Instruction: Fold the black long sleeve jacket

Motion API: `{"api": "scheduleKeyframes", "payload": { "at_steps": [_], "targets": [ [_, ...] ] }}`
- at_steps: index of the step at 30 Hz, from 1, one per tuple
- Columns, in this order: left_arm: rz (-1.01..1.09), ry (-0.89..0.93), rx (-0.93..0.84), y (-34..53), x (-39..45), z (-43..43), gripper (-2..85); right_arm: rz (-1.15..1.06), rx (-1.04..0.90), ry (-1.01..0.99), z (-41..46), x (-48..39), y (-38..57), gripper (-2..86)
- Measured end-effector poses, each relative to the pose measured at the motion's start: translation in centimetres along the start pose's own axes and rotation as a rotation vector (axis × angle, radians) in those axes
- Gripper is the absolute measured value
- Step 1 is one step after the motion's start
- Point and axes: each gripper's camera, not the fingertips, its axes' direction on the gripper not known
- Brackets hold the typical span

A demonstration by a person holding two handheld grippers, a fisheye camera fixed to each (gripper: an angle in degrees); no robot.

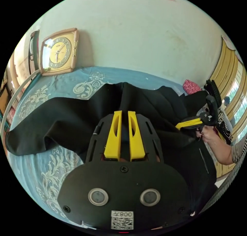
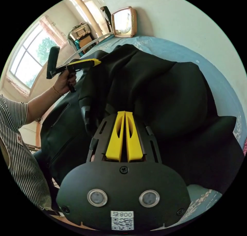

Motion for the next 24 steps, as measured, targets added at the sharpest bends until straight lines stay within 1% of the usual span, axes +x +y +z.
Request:
{"api": "scheduleKeyframes", "payload": {
  "at_steps": [1, 2, 4, 5, 6, 7, 8, 9, 10, 12, 15, 17, 18, 20, 21, 23, 24],
  "targets": [
    [-0.018, 0.036, 0.034, 0.3, 0.8, -0.8, 0.9, 0.024, 0.011, -0.021, -0.2, 0.5, 0.6, 0.0],
    [0.012, 0.103, 0.062, 0.6, 2.1, -1.3, 0.7, 0.052, 0.030, -0.044, -0.3, 1.0, 1.4, 0.0],
    [0.088, 0.155, 0.064, 1.0, 4.6, -1.4, 0.5, 0.076, 0.045, -0.052, -0.7, 1.3, 2.4, 0.1],
    [0.118, 0.163, 0.036, 1.3, 6.2, -1.0, 0.4, 0.081, 0.044, -0.036, -0.9, 1.2, 3.0, 0.1],
    [0.147, 0.171, 0.006, 1.5, 6.9, -0.5, 0.4, 0.082, 0.043, -0.025, -1.0, 1.1, 3.3, 0.1],
    [0.202, 0.164, -0.093, 1.9, 8.1, 0.9, 0.3, 0.083, 0.045, -0.003, -1.2, 0.9, 3.9, 0.1],
    [0.201, 0.125, -0.212, 2.4, 8.6, 2.6, 0.3, 0.083, 0.049, 0.011, -1.4, 0.8, 4.6, 0.1],
    [0.191, 0.130, -0.267, 2.4, 8.7, 3.2, 0.3, 0.085, 0.052, 0.011, -1.6, 0.9, 5.0, 0.1],
    [0.174, 0.160, -0.274, 2.0, 8.6, 3.2, 0.3, 0.094, 0.058, -0.004, -2.0, 1.2, 5.8, 0.1],
    [0.150, 0.178, -0.221, 1.4, 8.5, 2.2, 0.3, 0.120, 0.065, -0.039, -3.0, 2.0, 7.3, 0.2],
    [0.133, 0.197, -0.184, 0.7, 8.8, 0.6, 0.3, 0.195, 0.190, -0.048, -7.4, 4.4, 11.8, 0.4],
    [0.126, 0.234, -0.139, 0.6, 9.4, -0.6, 0.5, 0.374, 0.332, 0.052, -12.6, 8.6, 18.0, 0.7],
    [0.122, 0.247, -0.125, 0.6, 9.5, -0.9, 0.5, 0.433, 0.370, 0.075, -14.0, 10.0, 19.9, 0.8],
    [0.127, 0.293, -0.080, 0.2, 10.6, -1.5, 0.9, 0.644, 0.532, 0.101, -19.8, 15.4, 28.3, 1.9],
    [0.135, 0.303, -0.072, 0.1, 11.0, -1.5, 1.1, 0.684, 0.570, 0.118, -21.2, 16.5, 30.3, 2.3],
    [0.186, 0.339, -0.066, -0.8, 13.0, -1.0, 1.7, 0.839, 0.688, 0.240, -26.5, 19.5, 37.3, 3.9],
    [0.199, 0.348, -0.068, -1.0, 13.6, -0.8, 1.8, 0.868, 0.707, 0.283, -27.7, 20.0, 38.6, 4.3]
  ]
}}
